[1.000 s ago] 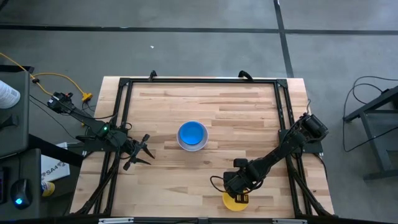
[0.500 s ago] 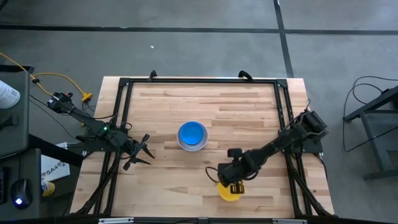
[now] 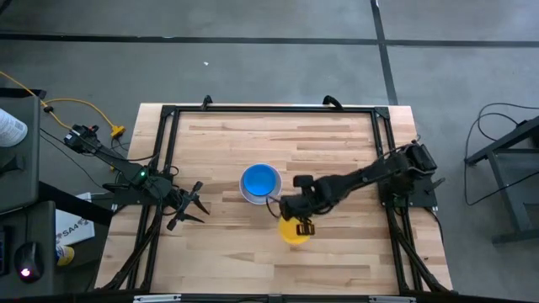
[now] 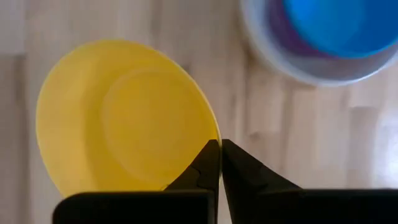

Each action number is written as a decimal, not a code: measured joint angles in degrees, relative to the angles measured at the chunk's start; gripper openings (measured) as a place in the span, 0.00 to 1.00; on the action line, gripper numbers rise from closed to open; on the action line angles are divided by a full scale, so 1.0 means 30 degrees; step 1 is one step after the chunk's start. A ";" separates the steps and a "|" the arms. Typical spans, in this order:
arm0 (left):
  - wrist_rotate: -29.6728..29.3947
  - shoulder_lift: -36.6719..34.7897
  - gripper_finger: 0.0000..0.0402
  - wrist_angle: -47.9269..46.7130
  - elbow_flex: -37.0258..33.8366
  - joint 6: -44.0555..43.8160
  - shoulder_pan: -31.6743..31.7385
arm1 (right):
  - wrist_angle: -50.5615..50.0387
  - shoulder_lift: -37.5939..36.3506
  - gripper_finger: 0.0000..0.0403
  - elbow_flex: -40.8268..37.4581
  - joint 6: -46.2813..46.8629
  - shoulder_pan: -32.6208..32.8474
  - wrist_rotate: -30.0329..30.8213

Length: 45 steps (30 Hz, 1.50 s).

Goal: Nest bowls inside each other
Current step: Stack the yellow bowl into the blue bowl

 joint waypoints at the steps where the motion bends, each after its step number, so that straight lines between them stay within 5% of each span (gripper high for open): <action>1: -0.0006 0.0001 0.35 0.0000 0.0000 0.0000 0.0006 | -0.0001 0.0094 0.01 0.0253 -0.0197 -0.0262 0.0104; 39: -0.0004 0.0002 0.35 0.0000 0.0000 0.0000 0.0004 | 0.3366 0.1288 0.01 0.2905 -0.7364 -0.7081 -0.0854; 45: 0.0000 0.0000 0.35 0.0000 0.0000 0.0000 0.0000 | 0.2572 0.2561 0.01 0.5349 -0.8157 -0.7456 -0.0810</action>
